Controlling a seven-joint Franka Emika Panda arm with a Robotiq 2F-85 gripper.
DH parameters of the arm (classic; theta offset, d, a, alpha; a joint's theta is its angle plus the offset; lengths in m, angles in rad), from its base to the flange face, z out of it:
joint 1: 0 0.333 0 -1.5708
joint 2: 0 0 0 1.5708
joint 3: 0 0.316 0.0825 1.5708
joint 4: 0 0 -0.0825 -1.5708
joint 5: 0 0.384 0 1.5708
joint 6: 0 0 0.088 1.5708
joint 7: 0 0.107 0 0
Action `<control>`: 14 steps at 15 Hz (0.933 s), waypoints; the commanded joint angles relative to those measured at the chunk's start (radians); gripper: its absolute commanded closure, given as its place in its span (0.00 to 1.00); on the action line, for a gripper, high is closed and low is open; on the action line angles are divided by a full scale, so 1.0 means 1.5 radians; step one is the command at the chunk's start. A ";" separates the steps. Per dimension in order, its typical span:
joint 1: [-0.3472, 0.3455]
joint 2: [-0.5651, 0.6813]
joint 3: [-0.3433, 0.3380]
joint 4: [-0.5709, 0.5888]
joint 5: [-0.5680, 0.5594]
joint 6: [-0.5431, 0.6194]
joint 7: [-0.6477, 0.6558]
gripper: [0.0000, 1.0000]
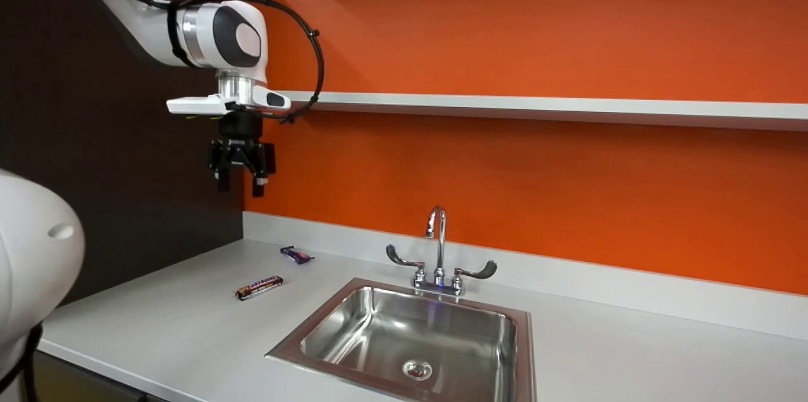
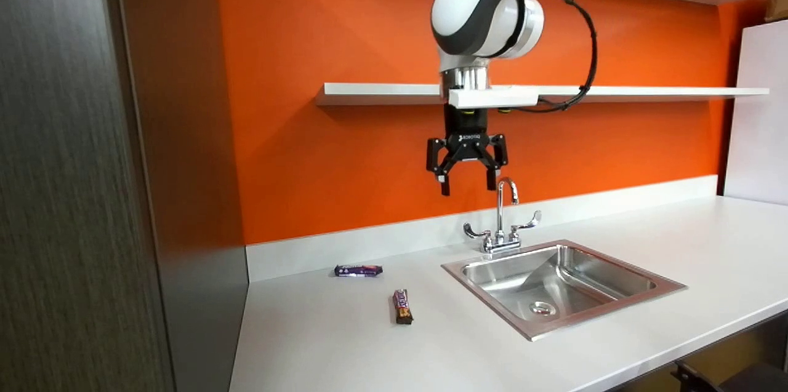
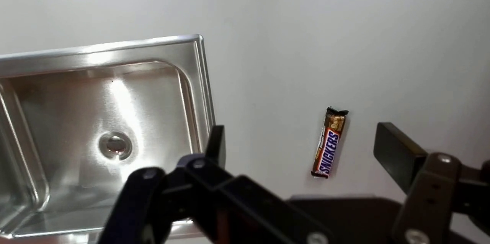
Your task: Put the candy bar into the sink
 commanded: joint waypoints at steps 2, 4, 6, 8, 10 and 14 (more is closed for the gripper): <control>0.015 0.128 0.004 0.081 -0.037 0.025 0.078 0.00; 0.027 0.179 -0.001 0.107 -0.045 0.043 0.100 0.00; 0.040 0.222 -0.006 0.130 -0.045 0.059 0.111 0.00; 0.055 0.259 -0.012 0.150 -0.046 0.070 0.122 0.00; 0.070 0.291 -0.017 0.170 -0.045 0.074 0.130 0.00; 0.096 0.340 -0.029 0.204 -0.039 0.074 0.132 0.00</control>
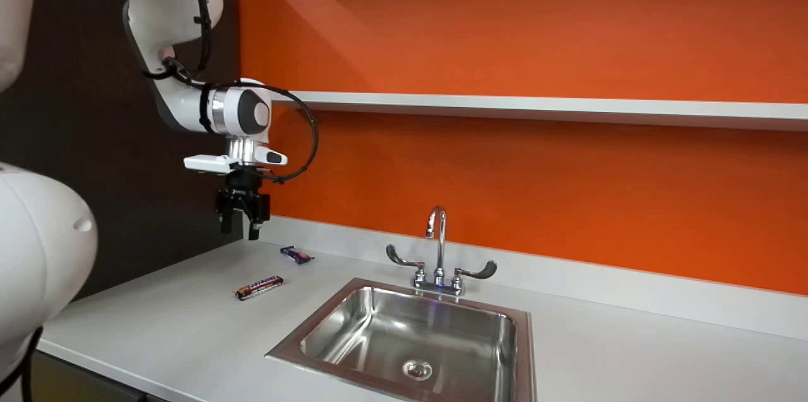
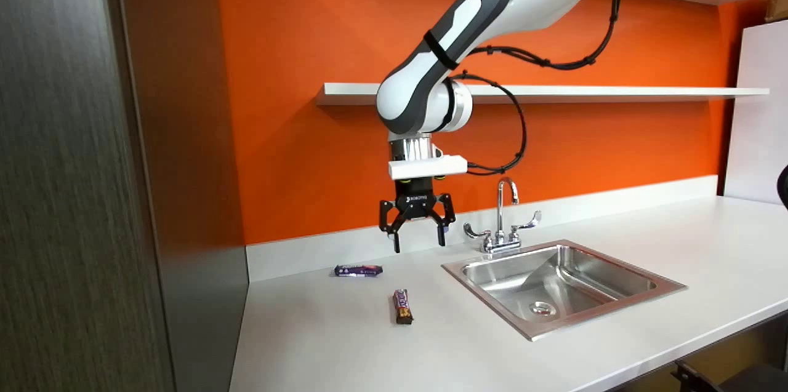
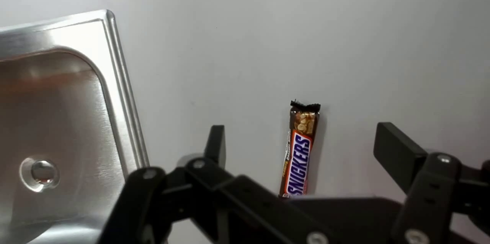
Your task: Put the candy bar into the sink
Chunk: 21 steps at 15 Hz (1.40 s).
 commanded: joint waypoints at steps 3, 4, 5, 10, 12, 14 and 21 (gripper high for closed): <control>0.038 0.065 -0.021 0.060 -0.004 0.000 0.020 0.00; 0.042 0.076 -0.024 0.067 -0.002 0.002 0.021 0.00; 0.045 0.085 -0.026 0.072 -0.001 0.006 0.019 0.00; 0.059 0.130 -0.038 0.091 0.001 0.044 0.017 0.00; 0.063 0.147 -0.045 0.097 0.000 0.061 0.018 0.00; 0.066 0.160 -0.051 0.102 -0.001 0.073 0.019 0.00; 0.077 0.200 -0.068 0.118 0.001 0.122 0.019 0.00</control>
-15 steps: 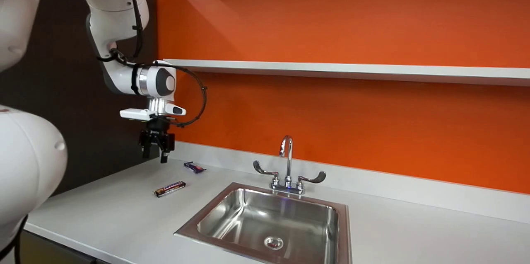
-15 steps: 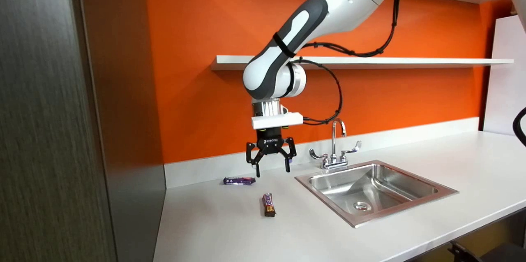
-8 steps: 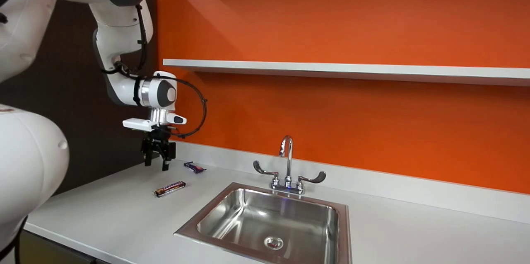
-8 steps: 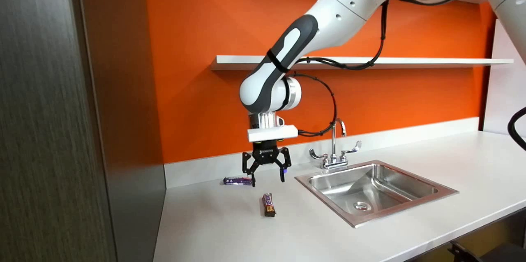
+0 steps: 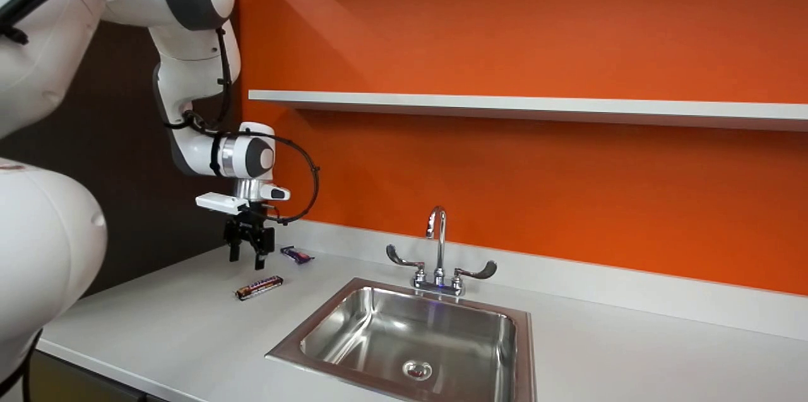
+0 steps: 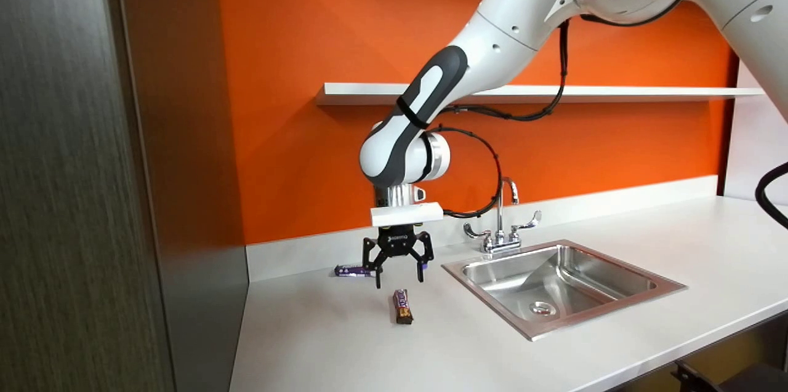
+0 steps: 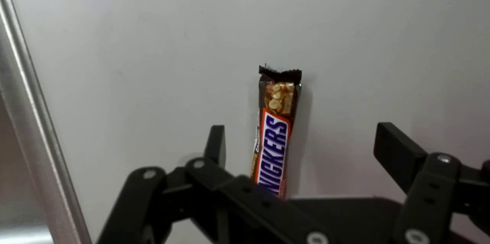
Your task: Put the candy bar into the sink
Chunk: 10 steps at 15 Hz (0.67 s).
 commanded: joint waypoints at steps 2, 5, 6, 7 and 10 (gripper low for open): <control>0.017 0.030 -0.017 0.025 0.001 0.025 0.016 0.00; 0.020 0.045 -0.025 0.031 0.000 0.038 0.017 0.00; 0.021 0.050 -0.027 0.033 0.000 0.040 0.019 0.00; 0.023 0.054 -0.030 0.035 0.000 0.043 0.021 0.00; 0.026 0.069 -0.037 0.043 0.000 0.047 0.025 0.00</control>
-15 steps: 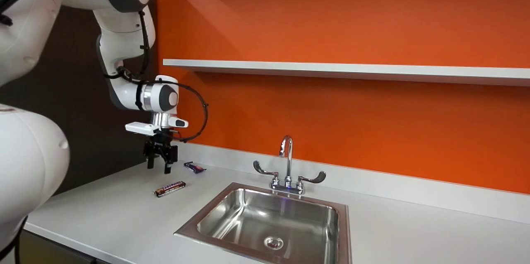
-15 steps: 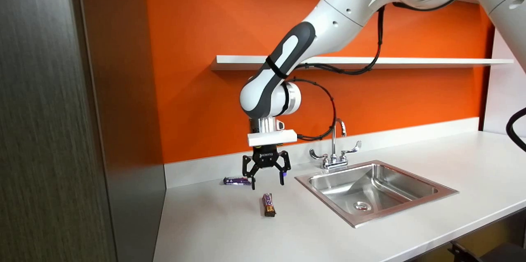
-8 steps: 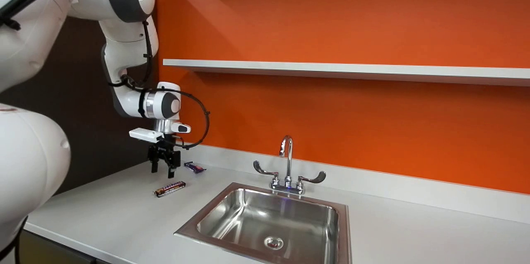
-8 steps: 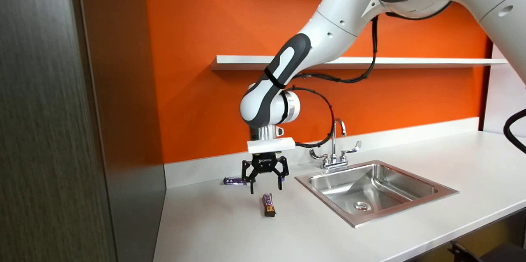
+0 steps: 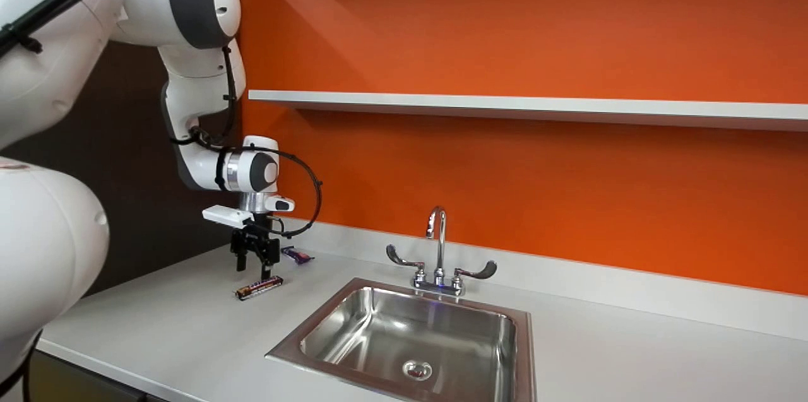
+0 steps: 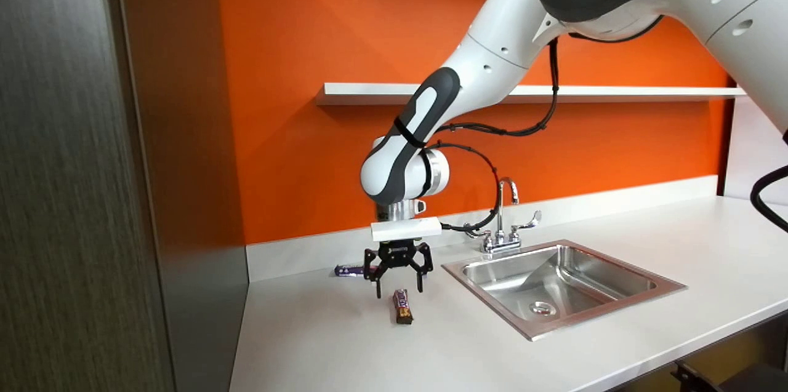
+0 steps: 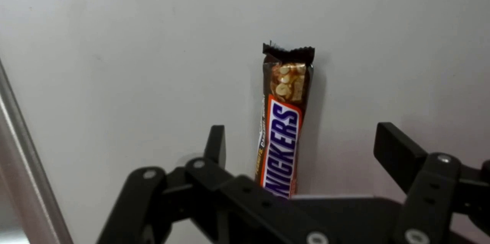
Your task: Put the candy bar into the sink
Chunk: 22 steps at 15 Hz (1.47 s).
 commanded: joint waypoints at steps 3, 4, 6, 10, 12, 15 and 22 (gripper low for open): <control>0.014 0.029 -0.017 0.030 0.002 0.006 0.023 0.00; 0.014 0.033 -0.019 0.032 0.002 0.006 0.025 0.00; 0.014 0.040 -0.022 0.038 0.002 0.007 0.027 0.00; 0.014 0.050 -0.026 0.046 0.005 0.006 0.028 0.00; 0.014 0.053 -0.028 0.049 0.005 0.005 0.029 0.00; 0.014 0.058 -0.030 0.054 0.006 0.004 0.029 0.00; 0.011 0.062 -0.028 0.057 0.009 0.004 0.024 0.35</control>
